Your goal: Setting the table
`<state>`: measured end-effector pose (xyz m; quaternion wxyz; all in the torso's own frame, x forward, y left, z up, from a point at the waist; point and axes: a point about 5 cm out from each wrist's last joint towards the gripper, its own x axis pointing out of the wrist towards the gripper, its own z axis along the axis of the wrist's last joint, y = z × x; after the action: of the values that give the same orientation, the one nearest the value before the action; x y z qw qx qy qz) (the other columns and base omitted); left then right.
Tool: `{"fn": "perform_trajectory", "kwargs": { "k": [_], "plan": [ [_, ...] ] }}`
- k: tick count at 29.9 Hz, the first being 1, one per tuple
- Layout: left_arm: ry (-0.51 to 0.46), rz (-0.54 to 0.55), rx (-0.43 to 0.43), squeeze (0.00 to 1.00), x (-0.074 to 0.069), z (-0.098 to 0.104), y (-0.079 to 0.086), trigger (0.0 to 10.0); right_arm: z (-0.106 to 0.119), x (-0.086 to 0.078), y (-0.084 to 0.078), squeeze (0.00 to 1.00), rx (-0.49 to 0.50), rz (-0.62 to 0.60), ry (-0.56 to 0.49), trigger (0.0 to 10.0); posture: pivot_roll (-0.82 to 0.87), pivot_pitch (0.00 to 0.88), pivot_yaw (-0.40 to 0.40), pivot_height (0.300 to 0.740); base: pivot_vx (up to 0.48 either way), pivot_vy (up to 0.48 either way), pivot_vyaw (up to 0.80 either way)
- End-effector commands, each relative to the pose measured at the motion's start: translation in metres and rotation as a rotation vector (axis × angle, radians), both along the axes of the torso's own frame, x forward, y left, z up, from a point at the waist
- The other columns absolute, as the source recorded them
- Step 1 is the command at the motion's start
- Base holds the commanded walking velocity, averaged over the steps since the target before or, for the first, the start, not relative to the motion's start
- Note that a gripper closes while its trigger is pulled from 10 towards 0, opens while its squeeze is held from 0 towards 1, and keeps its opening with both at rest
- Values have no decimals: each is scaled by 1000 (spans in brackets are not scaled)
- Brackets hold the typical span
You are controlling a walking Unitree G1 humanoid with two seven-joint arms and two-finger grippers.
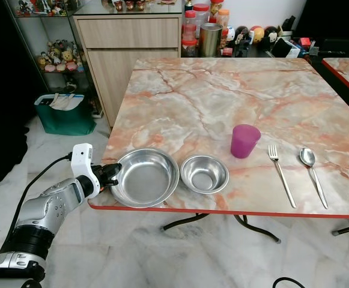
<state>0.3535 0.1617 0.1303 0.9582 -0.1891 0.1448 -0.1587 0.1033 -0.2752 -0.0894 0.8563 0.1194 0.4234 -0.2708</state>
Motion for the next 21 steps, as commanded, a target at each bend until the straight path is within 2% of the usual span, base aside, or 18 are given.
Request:
{"fn": "perform_trajectory", "kwargs": {
  "k": [1,4,5,9,11,13,21],
  "plan": [
    [-47,111,-101,0,4,7,12,0,-1,-3,0,0,0,-13,7,10000,95,113,6,740,0,0,0],
    [-112,223,-228,0,8,16,24,0,-1,-3,-1,0,0,-16,6,10000,89,112,6,740,0,0,0],
    [-155,281,-267,0,8,21,31,10000,-1,-3,-1,0,-1,-17,5,10000,88,111,2,740,0,0,0],
    [-198,366,-284,0,7,22,41,10000,-1,-4,-1,0,-2,-19,7,10000,93,108,-1,740,0,0,0],
    [-205,408,-393,0,6,22,44,10000,-1,-4,-2,0,-2,-20,7,10000,91,105,-2,740,0,0,0],
    [-230,446,-442,0,5,22,47,10000,0,-4,-2,0,-3,-21,5,10000,87,101,-2,740,0,0,0],
    [-315,517,-557,0,4,30,41,10000,0,-4,-2,0,-4,-48,-17,10000,78,82,-8,740,0,-30,0]
  ]
}}
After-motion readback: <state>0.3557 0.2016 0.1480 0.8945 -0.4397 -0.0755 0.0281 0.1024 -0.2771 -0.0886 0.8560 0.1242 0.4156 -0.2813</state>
